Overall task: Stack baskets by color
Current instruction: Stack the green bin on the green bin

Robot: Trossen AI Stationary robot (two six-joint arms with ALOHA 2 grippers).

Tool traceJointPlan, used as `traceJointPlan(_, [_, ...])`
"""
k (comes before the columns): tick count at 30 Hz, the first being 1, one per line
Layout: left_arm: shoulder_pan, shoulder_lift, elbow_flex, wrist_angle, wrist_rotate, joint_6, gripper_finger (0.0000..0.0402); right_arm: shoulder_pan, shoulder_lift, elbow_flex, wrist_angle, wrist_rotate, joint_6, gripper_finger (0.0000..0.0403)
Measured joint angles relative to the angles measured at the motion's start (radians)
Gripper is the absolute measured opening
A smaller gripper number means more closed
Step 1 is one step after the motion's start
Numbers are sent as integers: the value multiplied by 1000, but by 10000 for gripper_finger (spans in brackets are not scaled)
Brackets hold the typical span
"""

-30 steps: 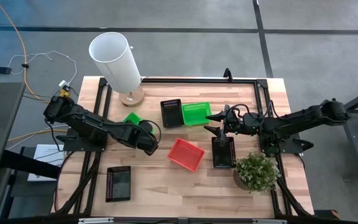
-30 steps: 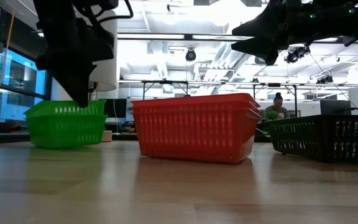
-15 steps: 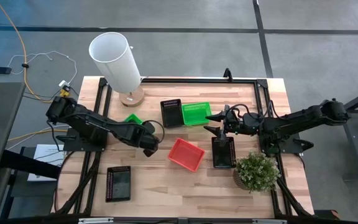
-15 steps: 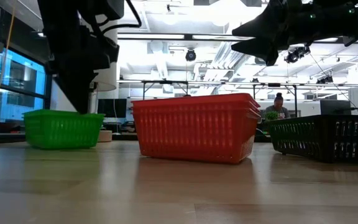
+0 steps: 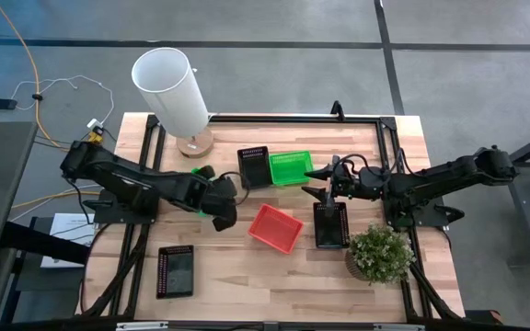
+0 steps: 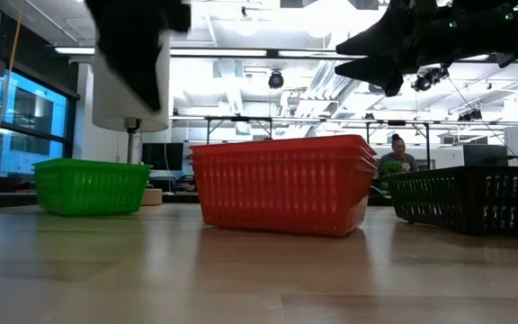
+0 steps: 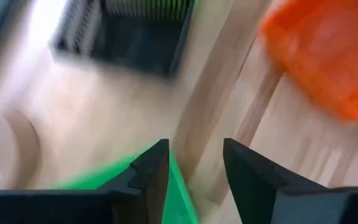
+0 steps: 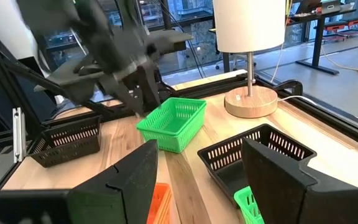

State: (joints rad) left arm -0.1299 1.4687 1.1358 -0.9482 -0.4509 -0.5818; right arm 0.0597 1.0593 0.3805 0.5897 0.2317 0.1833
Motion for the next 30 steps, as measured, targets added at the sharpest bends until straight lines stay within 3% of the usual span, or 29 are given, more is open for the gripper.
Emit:
traceJointPlan(4, [-58,-86,17,184,-175,171,145,0,2,0,-12,0,-5,220])
traceJointPlan(8, [-104,-191,-84,427,-266,336,145,0,9,0,-25,7,-5,220])
traceJointPlan(15, [-85,-372,-459,961,-146,477,145,0,10,0,-26,11,-7,220])
traceJointPlan(21, [-8,-440,-717,1450,-31,592,145,0,10,0,-37,64,-4,220])
traceJointPlan(24, [18,-464,-762,1558,17,604,145,0,13,0,-46,104,-5,220])
traceJointPlan(30, [32,-497,-768,1549,32,616,145,-1,22,0,-49,105,-8,220])
